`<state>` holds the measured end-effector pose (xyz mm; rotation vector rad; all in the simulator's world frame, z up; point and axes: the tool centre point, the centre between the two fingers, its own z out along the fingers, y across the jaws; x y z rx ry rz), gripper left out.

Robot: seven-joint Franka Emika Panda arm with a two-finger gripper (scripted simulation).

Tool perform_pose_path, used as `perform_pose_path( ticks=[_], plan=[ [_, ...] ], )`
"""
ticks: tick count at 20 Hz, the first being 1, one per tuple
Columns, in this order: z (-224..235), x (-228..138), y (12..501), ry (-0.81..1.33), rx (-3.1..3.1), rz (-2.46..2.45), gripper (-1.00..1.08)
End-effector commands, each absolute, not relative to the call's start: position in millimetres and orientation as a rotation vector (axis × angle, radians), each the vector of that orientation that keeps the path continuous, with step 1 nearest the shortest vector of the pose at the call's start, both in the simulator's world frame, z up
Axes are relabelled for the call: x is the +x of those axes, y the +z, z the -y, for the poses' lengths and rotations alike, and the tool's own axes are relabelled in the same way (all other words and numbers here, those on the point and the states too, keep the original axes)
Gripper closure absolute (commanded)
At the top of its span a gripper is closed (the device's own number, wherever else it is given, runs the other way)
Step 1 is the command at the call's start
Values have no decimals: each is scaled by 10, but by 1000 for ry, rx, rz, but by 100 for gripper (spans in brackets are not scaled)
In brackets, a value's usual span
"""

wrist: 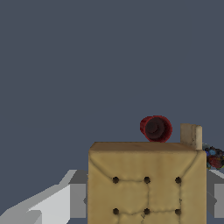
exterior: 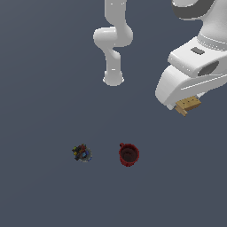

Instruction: Pick up a designated object from a clutter of objects.

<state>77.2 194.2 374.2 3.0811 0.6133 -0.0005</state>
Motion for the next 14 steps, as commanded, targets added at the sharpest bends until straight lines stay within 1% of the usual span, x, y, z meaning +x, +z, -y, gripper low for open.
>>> perform_pose_path(
  ticks=[1, 14],
  plan=[
    [-2013, 813, 3827, 0, 3081, -612, 108],
    [-2158, 900, 3985, 0, 3081, -613, 108]
  ],
)
